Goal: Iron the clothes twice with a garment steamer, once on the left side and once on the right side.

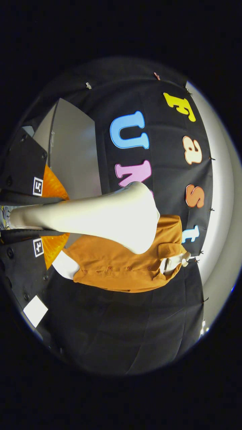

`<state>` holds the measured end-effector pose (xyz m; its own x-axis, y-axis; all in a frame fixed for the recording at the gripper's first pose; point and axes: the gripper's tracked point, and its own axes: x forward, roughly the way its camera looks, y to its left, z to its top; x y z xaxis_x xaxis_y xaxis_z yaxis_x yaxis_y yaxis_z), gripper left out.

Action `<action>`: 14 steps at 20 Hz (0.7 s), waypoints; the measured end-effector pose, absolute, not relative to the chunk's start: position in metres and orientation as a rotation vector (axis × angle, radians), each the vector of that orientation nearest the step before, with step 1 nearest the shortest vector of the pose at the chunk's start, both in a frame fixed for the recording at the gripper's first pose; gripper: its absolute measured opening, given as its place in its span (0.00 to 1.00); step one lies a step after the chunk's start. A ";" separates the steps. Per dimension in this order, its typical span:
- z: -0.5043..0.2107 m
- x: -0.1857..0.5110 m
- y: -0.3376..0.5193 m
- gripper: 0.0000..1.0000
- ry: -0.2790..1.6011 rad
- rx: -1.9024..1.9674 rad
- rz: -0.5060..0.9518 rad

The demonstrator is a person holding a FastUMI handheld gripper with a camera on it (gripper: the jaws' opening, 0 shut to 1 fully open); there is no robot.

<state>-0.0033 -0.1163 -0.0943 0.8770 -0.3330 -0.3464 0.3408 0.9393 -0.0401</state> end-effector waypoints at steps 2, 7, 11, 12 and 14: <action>-0.090 0.003 -0.137 0.30 0.351 0.018 -0.352; -0.072 0.031 -0.200 0.30 0.306 0.022 -0.354; -0.077 0.057 -0.244 0.30 0.309 0.040 -0.334; -0.080 0.066 -0.252 0.30 0.318 0.047 -0.324; -0.085 0.082 -0.266 0.30 0.335 0.067 -0.295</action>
<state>0.0823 -0.2662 -0.0855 0.9022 -0.2740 -0.3332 0.2959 0.9551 0.0157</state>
